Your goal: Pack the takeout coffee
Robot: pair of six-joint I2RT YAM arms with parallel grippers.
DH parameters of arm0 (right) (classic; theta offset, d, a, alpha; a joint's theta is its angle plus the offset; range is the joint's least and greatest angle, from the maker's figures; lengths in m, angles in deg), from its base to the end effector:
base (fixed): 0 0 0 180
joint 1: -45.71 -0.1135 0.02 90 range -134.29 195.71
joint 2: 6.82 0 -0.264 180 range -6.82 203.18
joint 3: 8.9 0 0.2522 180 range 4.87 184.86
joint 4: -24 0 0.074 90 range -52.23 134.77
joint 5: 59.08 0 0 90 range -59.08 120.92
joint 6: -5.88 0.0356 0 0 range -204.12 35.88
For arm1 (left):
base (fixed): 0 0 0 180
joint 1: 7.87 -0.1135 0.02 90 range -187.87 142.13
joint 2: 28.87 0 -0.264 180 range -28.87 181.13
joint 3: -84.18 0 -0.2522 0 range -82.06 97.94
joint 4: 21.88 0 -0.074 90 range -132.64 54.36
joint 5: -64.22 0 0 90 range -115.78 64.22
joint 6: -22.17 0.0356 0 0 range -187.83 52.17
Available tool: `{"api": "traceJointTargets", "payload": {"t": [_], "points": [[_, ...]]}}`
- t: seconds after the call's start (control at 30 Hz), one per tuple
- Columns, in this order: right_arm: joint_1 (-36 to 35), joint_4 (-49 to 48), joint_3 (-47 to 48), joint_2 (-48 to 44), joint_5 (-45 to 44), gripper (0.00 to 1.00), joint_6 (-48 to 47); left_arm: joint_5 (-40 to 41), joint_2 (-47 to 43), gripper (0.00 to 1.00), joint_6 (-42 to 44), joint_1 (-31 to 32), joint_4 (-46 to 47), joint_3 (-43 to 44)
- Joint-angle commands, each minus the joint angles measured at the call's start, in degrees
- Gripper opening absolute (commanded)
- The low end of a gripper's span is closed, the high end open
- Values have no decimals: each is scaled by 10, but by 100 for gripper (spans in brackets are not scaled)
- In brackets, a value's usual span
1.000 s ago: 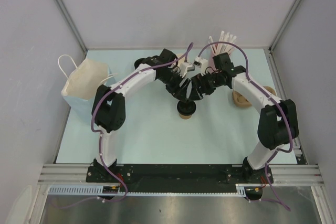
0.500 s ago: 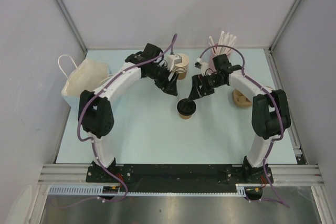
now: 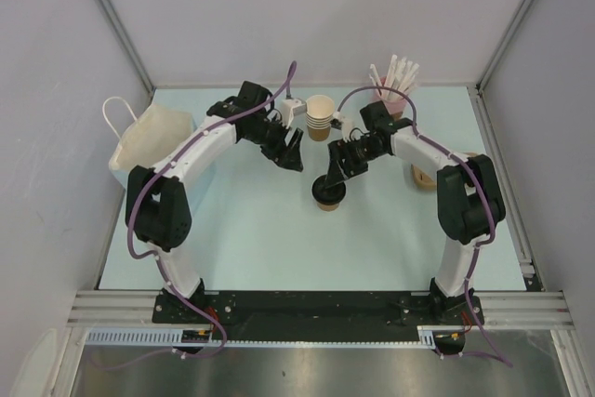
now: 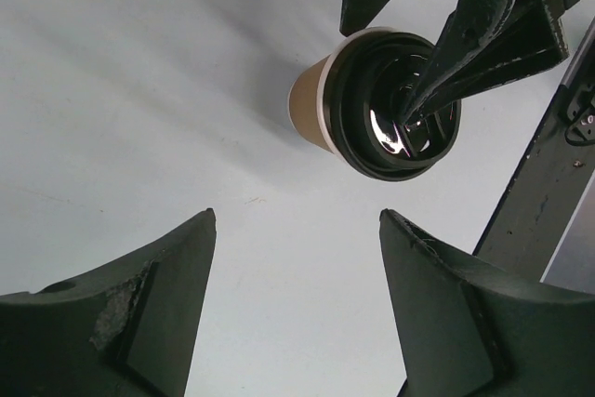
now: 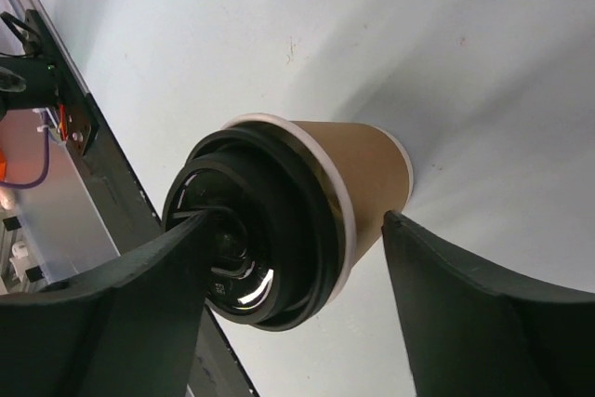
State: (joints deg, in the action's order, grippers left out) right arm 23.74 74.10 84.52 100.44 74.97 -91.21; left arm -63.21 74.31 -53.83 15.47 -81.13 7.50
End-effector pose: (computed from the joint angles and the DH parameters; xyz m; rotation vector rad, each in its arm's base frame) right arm 0.3496 0.1677 0.2158 -0.8812 2.4373 1.1124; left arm 0.3448 -0.1724 0.2834 1.0288 2.3088 -0.9063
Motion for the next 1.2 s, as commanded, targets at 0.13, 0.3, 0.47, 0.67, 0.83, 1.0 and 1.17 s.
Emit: {"api": "traceJointTargets", "payload": {"t": [0.13,0.3,0.47,0.67,0.83,1.0,1.17], "points": [[10,11,17,17,-4,68,-12,-26,-16,76,-11,0,32,-7],[11,18,17,25,18,67,-16,-27,-14,76,-14,2,36,-14],[15,23,18,12,36,79,-23,-24,-17,76,-17,3,42,-21],[24,29,17,0,48,79,-27,-19,-22,76,-17,7,44,-24],[33,37,18,3,70,79,-29,-18,-27,76,-18,9,46,-27],[33,43,17,-1,81,81,-34,-12,-30,76,-18,12,52,-34],[27,40,17,4,40,73,-33,-12,-27,76,-19,16,52,-34]]}}
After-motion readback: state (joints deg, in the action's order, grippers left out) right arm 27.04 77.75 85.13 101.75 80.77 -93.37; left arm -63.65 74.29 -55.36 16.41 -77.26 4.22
